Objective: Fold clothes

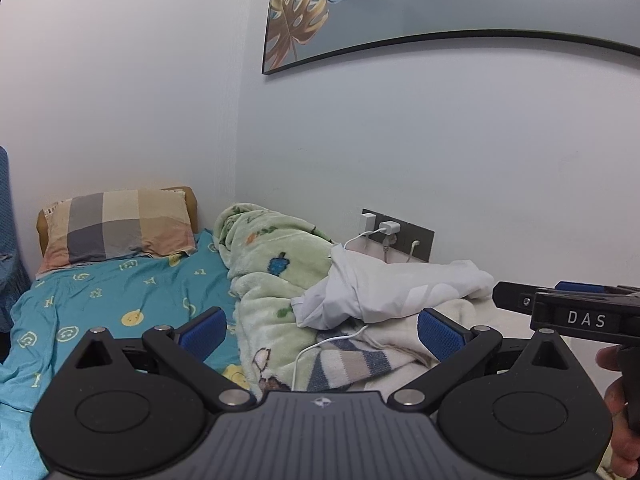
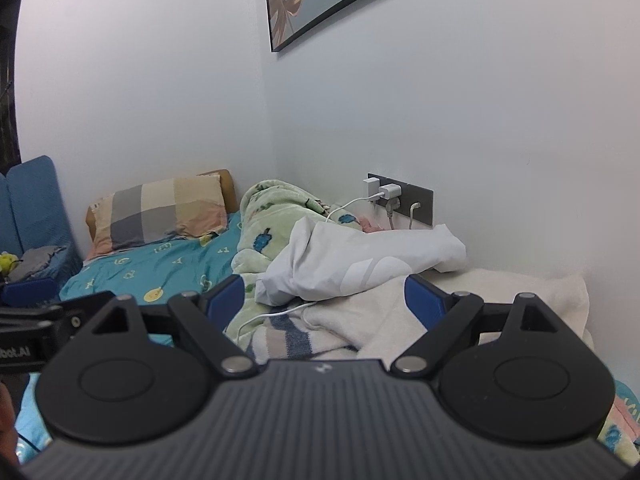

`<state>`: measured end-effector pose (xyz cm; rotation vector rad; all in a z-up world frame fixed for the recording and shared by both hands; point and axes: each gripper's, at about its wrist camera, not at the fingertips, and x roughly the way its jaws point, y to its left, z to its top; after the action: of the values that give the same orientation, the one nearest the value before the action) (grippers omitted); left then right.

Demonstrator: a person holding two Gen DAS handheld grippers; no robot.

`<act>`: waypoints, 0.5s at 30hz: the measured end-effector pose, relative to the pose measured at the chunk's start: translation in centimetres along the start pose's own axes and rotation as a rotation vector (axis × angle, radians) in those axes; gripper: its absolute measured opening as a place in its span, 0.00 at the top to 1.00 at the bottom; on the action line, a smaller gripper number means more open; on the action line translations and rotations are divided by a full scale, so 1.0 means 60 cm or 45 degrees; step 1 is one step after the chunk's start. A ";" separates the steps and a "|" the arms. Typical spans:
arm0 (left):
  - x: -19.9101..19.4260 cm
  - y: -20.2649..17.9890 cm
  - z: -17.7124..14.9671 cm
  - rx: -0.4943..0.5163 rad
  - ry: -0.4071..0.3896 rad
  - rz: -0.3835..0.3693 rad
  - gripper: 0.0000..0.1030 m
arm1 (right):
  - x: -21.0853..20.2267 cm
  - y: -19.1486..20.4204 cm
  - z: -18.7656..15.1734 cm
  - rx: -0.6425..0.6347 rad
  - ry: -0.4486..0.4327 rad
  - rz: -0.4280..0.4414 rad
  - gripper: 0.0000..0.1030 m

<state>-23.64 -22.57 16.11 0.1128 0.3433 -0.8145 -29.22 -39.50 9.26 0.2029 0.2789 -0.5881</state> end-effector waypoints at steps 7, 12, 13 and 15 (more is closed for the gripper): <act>0.001 -0.005 -0.013 0.022 0.010 0.005 0.00 | -0.005 0.002 -0.010 -0.015 -0.008 -0.019 0.14; -0.002 -0.006 -0.015 0.022 0.009 0.000 0.00 | -0.009 0.001 -0.011 -0.022 -0.010 -0.026 0.14; -0.002 -0.007 -0.015 0.022 0.008 -0.001 0.00 | -0.010 0.001 -0.012 -0.023 -0.011 -0.027 0.14; -0.003 -0.007 -0.016 0.020 0.009 -0.003 0.00 | -0.010 0.001 -0.012 -0.025 -0.011 -0.030 0.14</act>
<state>-24.30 -22.53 15.30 0.1296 0.3437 -0.8195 -29.81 -38.92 8.80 0.1784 0.2791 -0.6091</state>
